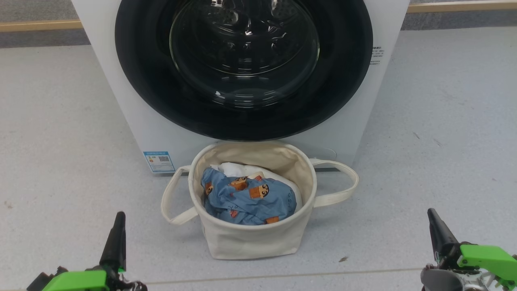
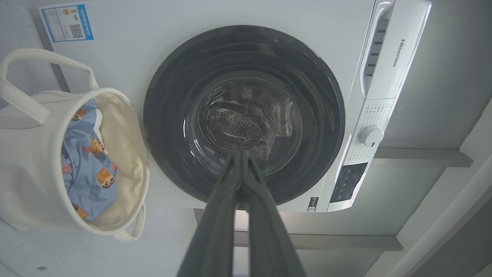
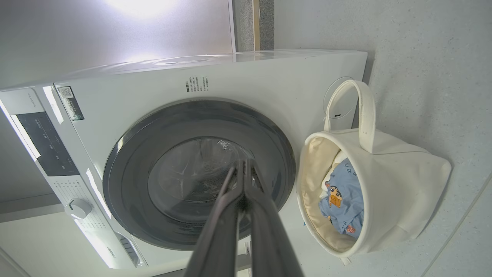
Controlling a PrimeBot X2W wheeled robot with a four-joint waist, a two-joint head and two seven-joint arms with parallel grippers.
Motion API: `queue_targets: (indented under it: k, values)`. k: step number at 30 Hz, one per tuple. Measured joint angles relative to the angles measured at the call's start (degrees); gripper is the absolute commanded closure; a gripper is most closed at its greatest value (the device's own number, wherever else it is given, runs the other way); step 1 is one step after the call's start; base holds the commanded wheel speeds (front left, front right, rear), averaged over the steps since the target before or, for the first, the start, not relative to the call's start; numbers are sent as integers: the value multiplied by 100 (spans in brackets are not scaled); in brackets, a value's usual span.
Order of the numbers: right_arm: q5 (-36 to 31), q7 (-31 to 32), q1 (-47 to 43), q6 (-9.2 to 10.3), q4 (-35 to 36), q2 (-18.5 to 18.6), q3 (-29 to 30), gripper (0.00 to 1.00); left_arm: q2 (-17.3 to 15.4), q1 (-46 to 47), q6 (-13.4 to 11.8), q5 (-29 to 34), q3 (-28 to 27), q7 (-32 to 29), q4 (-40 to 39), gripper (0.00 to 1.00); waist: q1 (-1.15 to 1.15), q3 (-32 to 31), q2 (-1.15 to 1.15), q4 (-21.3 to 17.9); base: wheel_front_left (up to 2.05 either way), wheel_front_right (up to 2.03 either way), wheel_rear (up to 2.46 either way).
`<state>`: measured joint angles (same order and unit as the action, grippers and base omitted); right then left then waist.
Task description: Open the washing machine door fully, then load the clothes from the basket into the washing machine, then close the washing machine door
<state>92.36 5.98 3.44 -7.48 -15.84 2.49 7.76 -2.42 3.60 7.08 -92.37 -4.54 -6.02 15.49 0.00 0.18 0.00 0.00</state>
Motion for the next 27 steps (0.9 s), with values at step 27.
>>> queue_targets:
  k: [27]
  values:
    - [0,0,0,0,0,0,1,100,1,0,0,0,0,0,0,100,0,0,0,0,0,0,0]
